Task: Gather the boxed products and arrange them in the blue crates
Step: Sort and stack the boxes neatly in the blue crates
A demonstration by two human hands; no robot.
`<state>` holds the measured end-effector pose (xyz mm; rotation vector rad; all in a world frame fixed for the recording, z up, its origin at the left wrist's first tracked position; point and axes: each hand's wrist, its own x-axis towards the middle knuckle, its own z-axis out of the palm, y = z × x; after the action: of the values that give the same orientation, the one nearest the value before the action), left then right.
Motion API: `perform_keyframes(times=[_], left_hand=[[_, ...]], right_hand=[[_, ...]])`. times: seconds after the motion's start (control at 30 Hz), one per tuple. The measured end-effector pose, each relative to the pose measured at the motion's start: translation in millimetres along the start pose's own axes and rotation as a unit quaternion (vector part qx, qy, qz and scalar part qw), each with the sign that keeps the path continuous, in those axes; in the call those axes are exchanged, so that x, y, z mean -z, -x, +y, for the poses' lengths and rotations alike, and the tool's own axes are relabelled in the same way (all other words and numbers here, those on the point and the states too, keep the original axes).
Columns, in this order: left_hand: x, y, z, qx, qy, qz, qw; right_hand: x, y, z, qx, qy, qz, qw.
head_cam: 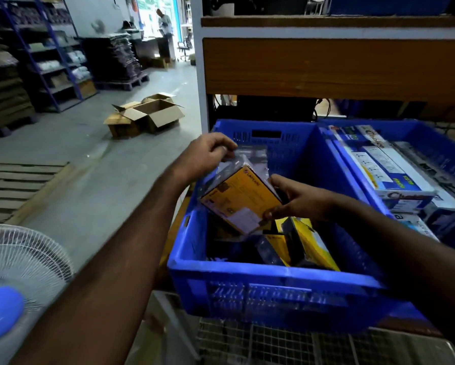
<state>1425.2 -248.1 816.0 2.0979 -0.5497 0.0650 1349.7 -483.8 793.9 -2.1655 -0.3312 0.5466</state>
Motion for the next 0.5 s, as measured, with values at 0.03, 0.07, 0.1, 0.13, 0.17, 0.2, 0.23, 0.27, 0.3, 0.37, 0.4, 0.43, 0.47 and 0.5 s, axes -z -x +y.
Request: perform_keyframes(times=[0.03, 0.07, 0.1, 0.13, 0.17, 0.2, 0.23, 0.27, 0.3, 0.37, 0.4, 0.43, 0.47, 0.5], left_hand=[[-4, 2, 3, -0.018, -0.042, -0.016, 0.999], [-7, 3, 6, -0.034, -0.089, -0.032, 0.995], [-9, 6, 10, -0.046, -0.125, -0.046, 0.99], [-10, 8, 14, -0.05, -0.146, -0.056, 0.986], [-10, 11, 17, -0.049, -0.153, -0.064, 0.985], [-9, 14, 19, -0.047, -0.147, -0.072, 0.985], [-7, 18, 22, -0.041, -0.135, -0.083, 0.986], [-5, 21, 25, -0.034, -0.125, -0.101, 0.986], [-5, 23, 30, -0.025, -0.125, -0.129, 0.983], [-10, 25, 40, -0.004, -0.17, -0.207, 0.963], [-15, 25, 42, 0.009, -0.219, -0.244, 0.945], [-22, 24, 42, 0.02, -0.278, -0.275, 0.92], [-29, 23, 41, 0.03, -0.339, -0.296, 0.892], [-35, 22, 39, 0.033, -0.4, -0.302, 0.865]], right_hand=[[-1, -3, 0, 0.011, 0.068, 0.015, 0.998], [-1, -5, 1, 0.025, 0.134, 0.026, 0.99], [-1, -6, 1, 0.037, 0.186, 0.034, 0.981], [-1, -7, 1, 0.046, 0.231, 0.04, 0.971], [-1, -8, 3, 0.05, 0.278, 0.047, 0.958], [-1, -9, 4, 0.048, 0.327, 0.049, 0.943], [-3, -10, 4, 0.041, 0.37, 0.047, 0.927], [-6, -11, 5, 0.036, 0.403, 0.048, 0.913], [-9, -11, 4, 0.035, 0.426, 0.051, 0.903], [-16, -11, 3, 0.033, 0.457, 0.062, 0.887], [-17, -11, 4, 0.031, 0.464, 0.067, 0.883], [-19, -11, 4, 0.028, 0.467, 0.07, 0.881], [-20, -11, 4, 0.025, 0.466, 0.07, 0.882], [-20, -11, 3, 0.022, 0.464, 0.068, 0.883]])
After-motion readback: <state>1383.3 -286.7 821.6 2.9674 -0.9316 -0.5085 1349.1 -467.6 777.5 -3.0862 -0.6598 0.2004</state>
